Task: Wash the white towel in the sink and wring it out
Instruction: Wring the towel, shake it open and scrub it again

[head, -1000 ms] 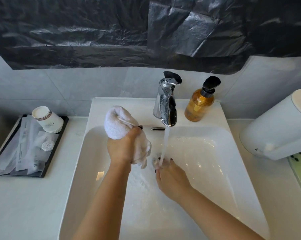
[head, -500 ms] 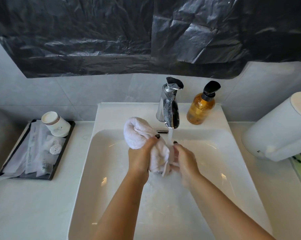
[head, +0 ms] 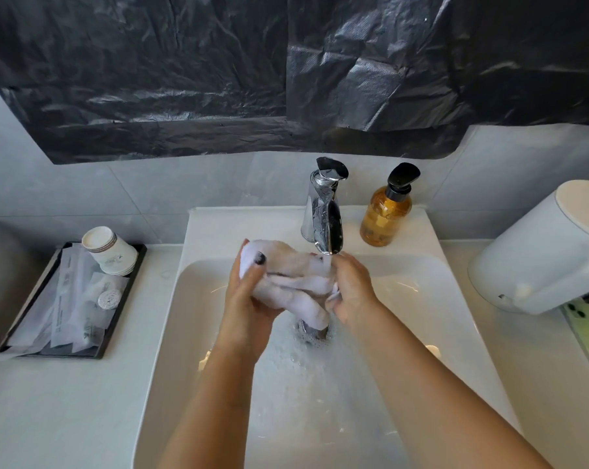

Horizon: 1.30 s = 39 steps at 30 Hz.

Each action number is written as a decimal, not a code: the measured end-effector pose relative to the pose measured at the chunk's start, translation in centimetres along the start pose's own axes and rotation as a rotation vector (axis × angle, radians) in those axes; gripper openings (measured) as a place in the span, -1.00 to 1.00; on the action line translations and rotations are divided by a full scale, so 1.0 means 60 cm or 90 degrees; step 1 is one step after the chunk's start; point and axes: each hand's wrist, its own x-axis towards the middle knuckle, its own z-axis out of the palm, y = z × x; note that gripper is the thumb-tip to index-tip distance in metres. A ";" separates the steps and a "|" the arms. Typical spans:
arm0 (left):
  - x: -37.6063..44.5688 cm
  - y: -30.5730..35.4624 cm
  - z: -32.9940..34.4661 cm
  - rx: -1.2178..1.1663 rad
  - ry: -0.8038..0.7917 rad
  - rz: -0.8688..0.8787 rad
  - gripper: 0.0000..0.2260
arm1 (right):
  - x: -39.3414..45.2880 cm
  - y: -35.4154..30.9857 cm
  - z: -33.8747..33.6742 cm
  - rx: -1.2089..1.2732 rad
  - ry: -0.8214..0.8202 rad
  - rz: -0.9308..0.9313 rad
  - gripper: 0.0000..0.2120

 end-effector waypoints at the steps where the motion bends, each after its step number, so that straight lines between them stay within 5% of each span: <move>1: -0.001 0.007 -0.001 -0.004 0.008 -0.038 -0.45 | 0.004 -0.003 0.001 -0.061 0.024 -0.049 -0.79; 5: 0.005 0.006 -0.029 -0.055 -0.049 -0.272 -0.50 | -0.009 -0.014 -0.005 -0.144 0.063 -0.187 -0.64; 9: 0.016 -0.022 -0.072 -0.157 -0.354 -0.430 -0.30 | -0.013 -0.028 -0.021 -0.156 -0.031 -0.248 -0.67; 12: 0.031 -0.038 -0.057 -0.089 -0.510 -0.474 -0.23 | -0.013 -0.033 -0.016 -0.177 -0.092 -0.260 -0.64; 14: 0.034 -0.040 -0.036 -0.047 -0.529 -0.477 -0.27 | -0.014 -0.036 -0.012 -0.214 -0.137 -0.291 -0.66; 22: 0.036 -0.064 0.039 0.241 -0.355 -0.344 -0.45 | -0.015 -0.065 -0.021 -0.470 -0.324 -0.211 -0.73; 25: 0.033 -0.088 0.052 0.358 -0.231 -0.290 -0.34 | -0.014 -0.059 -0.010 -0.500 -0.253 -0.233 -0.81; 31: 0.020 -0.101 0.058 0.424 -0.101 -0.200 -0.53 | -0.008 -0.034 0.009 -0.472 -0.071 -0.308 -0.66; 34: 0.012 -0.090 0.048 0.355 -0.109 -0.176 -0.54 | -0.008 -0.042 0.002 -0.380 -0.139 -0.274 -0.69; 39: 0.004 -0.062 0.031 -0.112 -0.086 -0.174 -0.51 | -0.007 -0.018 -0.063 -0.349 -0.084 -0.262 -0.72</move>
